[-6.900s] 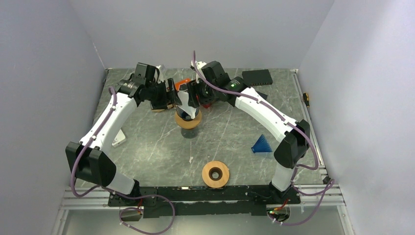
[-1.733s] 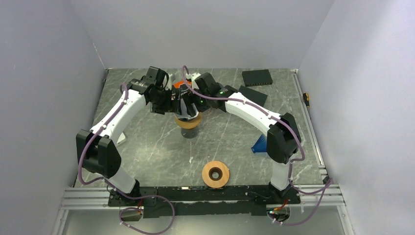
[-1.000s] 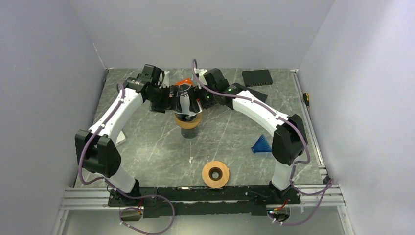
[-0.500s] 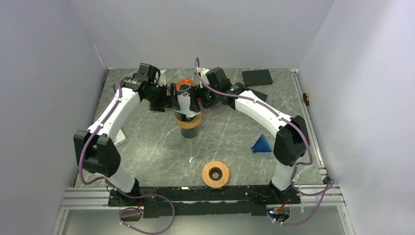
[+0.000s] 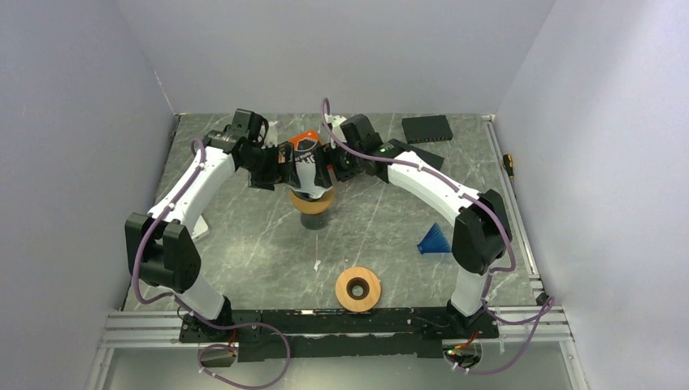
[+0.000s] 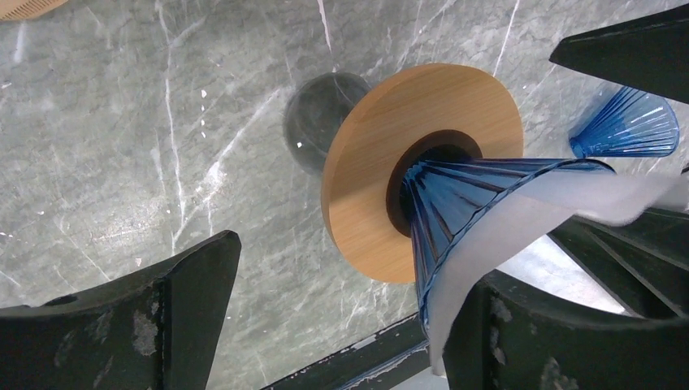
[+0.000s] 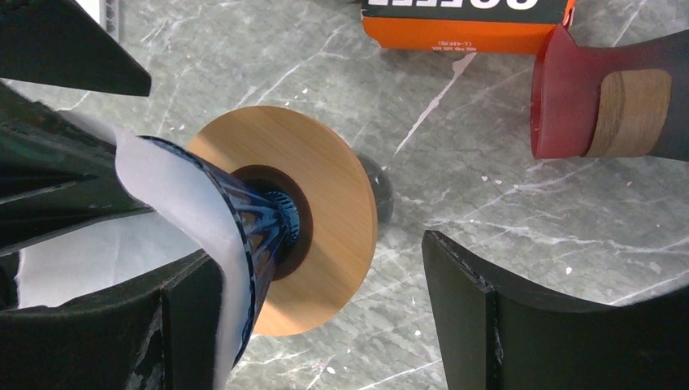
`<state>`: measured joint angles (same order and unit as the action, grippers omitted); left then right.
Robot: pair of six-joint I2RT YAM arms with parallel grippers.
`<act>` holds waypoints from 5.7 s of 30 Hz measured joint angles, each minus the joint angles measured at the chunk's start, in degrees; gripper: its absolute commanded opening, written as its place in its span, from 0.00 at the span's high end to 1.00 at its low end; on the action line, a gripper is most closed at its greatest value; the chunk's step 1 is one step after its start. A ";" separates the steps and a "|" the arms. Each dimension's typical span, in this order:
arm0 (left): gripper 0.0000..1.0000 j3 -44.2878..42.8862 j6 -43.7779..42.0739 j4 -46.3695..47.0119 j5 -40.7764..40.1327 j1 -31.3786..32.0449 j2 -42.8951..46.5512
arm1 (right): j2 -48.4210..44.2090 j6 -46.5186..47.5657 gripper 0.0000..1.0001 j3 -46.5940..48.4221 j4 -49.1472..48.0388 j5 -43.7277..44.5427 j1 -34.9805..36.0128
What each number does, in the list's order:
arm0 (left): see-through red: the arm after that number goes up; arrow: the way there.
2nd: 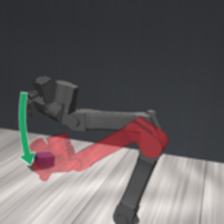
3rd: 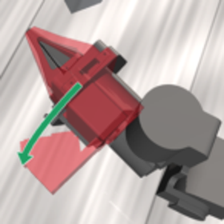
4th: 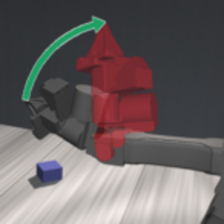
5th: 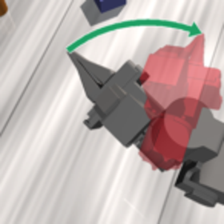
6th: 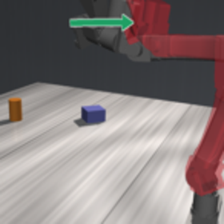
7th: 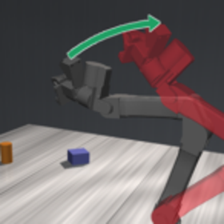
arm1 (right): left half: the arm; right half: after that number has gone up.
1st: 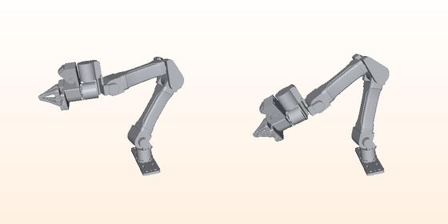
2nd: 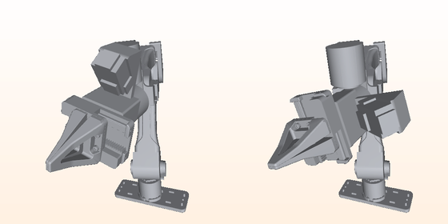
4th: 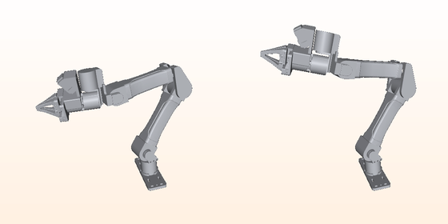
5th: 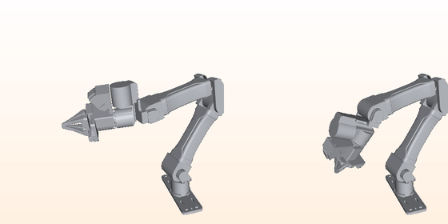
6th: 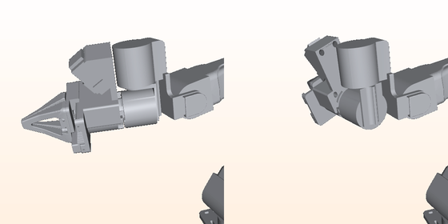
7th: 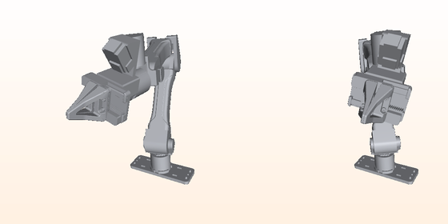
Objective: Place the coffee filter in the dripper
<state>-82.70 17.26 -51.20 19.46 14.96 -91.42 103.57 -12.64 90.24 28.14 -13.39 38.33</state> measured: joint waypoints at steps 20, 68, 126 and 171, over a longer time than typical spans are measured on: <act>0.10 -0.04 -0.46 1.16 1.46 0.13 0.07 | 2.51 0.00 0.19 0.02 -0.02 1.33 0.00; 0.00 -3.76 1.01 2.12 7.08 -0.66 5.22 | -8.94 -8.04 0.17 -7.54 -7.78 -14.36 -8.09; 0.01 11.32 5.95 9.84 6.10 -16.87 11.85 | 13.00 3.04 0.08 -13.03 -31.74 30.67 -4.15; 0.04 12.98 5.97 10.21 8.37 -16.98 12.44 | 6.97 11.17 1.00 -17.40 -36.46 37.31 -5.79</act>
<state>-69.71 23.22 -40.99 27.83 -2.02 -78.98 110.54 -1.48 72.84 -8.32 23.92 32.53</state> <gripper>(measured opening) 0.960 0.033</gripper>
